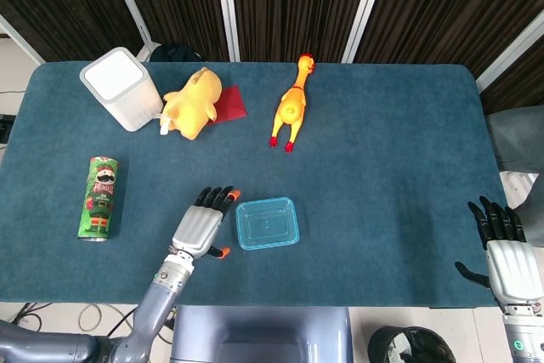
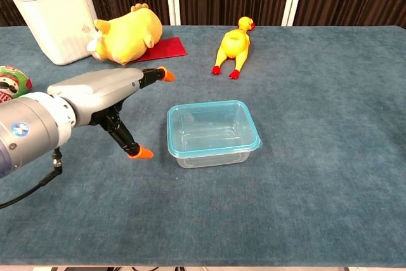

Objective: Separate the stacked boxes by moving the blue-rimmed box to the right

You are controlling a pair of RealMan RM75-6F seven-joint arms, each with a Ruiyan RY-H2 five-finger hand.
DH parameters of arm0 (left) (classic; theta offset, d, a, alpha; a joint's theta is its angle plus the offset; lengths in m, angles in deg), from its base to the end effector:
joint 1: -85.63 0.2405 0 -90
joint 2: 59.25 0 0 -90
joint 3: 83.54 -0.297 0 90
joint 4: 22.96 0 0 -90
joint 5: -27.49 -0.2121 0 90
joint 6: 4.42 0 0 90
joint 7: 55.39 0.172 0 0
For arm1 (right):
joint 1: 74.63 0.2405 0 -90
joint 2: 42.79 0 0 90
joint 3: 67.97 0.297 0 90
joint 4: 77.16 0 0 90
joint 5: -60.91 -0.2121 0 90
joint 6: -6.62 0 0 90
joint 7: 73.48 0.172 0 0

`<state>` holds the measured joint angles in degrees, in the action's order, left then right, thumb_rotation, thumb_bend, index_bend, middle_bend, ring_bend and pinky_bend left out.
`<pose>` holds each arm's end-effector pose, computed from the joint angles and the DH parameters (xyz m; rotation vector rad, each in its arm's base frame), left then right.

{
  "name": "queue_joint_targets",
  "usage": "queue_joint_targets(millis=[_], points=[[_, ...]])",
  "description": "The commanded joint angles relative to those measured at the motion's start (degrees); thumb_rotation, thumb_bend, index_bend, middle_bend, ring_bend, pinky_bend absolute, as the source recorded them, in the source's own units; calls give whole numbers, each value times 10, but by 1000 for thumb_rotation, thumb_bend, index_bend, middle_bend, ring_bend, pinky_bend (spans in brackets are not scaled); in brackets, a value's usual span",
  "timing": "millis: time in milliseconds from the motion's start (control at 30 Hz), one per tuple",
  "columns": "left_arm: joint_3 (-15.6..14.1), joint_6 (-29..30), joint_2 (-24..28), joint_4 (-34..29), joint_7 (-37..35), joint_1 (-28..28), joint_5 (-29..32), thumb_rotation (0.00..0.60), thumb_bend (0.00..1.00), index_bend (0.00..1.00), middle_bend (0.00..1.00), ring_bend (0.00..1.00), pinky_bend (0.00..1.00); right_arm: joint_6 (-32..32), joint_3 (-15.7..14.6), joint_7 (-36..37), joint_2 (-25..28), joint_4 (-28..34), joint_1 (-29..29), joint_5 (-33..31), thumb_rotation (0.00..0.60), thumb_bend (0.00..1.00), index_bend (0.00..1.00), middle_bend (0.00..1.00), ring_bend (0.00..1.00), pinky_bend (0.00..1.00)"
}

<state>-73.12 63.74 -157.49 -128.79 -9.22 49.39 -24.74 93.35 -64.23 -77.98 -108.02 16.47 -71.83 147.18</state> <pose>-0.1168 0.3051 -0.0667 -1.8411 -1.0933 -0.8936 -0.3458 -0.2026 0.1726 1.3587 -0.8642 0.8828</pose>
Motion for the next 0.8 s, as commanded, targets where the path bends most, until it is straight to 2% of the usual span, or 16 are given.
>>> queue_joint_targets(millis=[33, 533, 800], points=[[0, 4, -8, 4, 2, -5, 6, 600, 0, 0, 0, 0, 0, -1, 0, 1, 0, 1, 0, -1, 600, 148, 0, 0, 0, 0], [1, 8, -71, 57, 4, -36, 24, 600, 3, 0, 0, 0, 0, -6, -2, 6, 3, 5, 0, -3, 600, 147, 0, 0, 0, 0], [19, 6, -118, 123, -8, -59, 13, 600, 34, 0, 0, 0, 0, -9, -3, 11, 5, 7, 1, -3, 600, 147, 0, 0, 0, 0]])
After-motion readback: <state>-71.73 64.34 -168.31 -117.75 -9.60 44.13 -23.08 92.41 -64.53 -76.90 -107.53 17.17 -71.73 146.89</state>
